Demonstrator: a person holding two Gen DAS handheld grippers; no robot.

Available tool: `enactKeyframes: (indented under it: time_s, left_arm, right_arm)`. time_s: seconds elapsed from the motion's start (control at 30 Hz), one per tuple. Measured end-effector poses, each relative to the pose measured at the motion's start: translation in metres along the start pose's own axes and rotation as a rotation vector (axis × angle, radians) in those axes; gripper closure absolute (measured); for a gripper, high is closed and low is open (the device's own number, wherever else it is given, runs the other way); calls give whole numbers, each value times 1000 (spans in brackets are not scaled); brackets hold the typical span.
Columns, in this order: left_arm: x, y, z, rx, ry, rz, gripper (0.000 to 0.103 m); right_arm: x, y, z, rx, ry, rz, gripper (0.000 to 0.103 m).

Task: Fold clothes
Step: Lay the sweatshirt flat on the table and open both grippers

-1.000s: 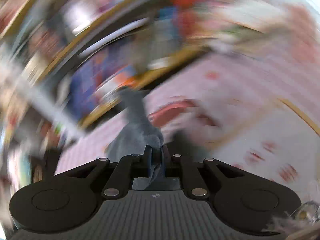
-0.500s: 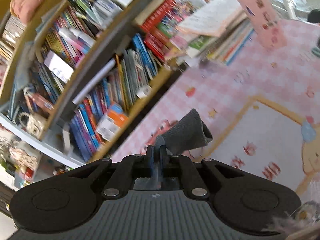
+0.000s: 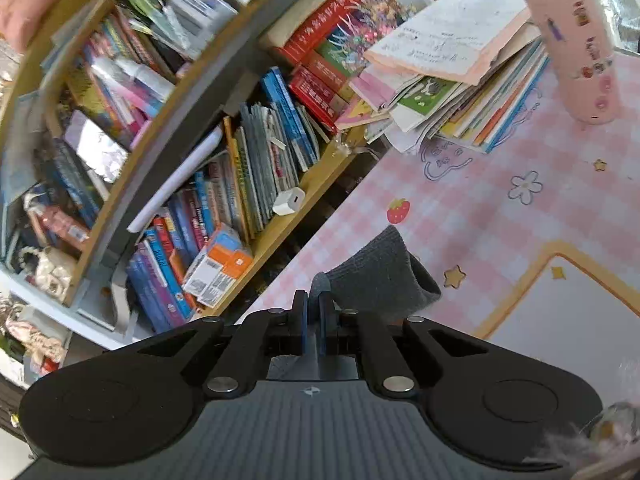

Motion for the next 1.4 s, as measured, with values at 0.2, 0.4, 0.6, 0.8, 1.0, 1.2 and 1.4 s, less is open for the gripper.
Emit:
enactKeyframes:
  time_s: [0.2,0.4,0.6,0.8,1.0,1.2,1.4]
  left_arm:
    - [56,5,5,-15,50,55,93]
    - [123,17,13,2,118,167,85]
    - [132,35,28,-44,81,251,39]
    - [92,54,25,37,61,313,37]
    - [47,66,-16,112,97,345,37]
    - [14,66,-62,55,131,333,37]
    - [-6,66,-71,32,118,329,37]
  right_arm:
    - [56,-8,19,-21,7,-64,98]
    - [113,-14,51,-78,-52,-124,93]
    - [128,5,47,-235,-3,-120,63]
    - [122,1,-23,-494,245,-204,31]
    - [93,-28,-89,-612,378,-323,27]
    - [73,-47,-129,-521,458,-323,37]
    - [63,-36,-134,-518,435,-294,74]
Point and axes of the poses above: each gripper's, at about its wrist camera, not at the fingertips, and x roughly the way its jaws point, y to its left, z to its top, the point moved 8 cm from there along x, roughly the way its jaws point, and after that the axes turned 9 degrees about z, right-handed, at the moved point
